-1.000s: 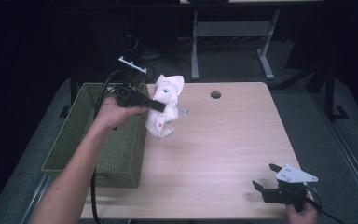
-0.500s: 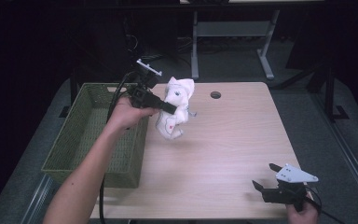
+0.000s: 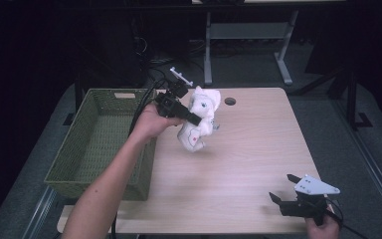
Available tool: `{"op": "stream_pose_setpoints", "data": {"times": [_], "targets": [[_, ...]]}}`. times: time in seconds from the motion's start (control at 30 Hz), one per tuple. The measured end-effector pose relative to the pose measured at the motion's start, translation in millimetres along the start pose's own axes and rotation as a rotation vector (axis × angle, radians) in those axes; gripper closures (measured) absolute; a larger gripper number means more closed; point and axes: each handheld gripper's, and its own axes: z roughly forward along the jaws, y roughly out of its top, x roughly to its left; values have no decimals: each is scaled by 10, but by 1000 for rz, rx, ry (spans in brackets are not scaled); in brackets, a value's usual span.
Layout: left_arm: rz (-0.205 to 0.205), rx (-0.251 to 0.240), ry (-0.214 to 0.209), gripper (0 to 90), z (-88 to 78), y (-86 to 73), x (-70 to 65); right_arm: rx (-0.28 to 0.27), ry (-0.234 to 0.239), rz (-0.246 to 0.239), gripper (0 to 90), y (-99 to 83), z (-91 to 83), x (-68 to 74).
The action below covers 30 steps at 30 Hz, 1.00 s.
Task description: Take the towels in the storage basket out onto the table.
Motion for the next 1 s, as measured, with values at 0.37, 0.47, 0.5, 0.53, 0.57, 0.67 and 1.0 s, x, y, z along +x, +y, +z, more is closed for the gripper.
{"op": "stream_pose_setpoints", "data": {"times": [0.37, 0.47, 0.5, 0.53, 0.57, 0.67, 1.0], "targets": [[23, 65, 23, 770, 256, 121, -41, -1, -2, -1, 135, 0, -3, -3], [25, 71, 26, 769, 350, 158, -45, -2, -2, 1, 135, 1, -3, -5], [27, 77, 32, 769, 386, 165, -47, -1, -3, 1, 135, 1, -2, -6], [27, 77, 32, 767, 386, 165, -47, -1, -3, 1, 135, 1, -2, -6], [22, 86, 42, 767, 454, 173, -51, 0, -3, -1, 135, 2, 0, -7], [23, 103, 51, 767, 547, 188, -45, 0, -4, 0, 135, 2, 2, -4], [29, 158, 64, 757, 931, 240, -100, -6, -2, 2, 135, 2, 0, -5]]}}
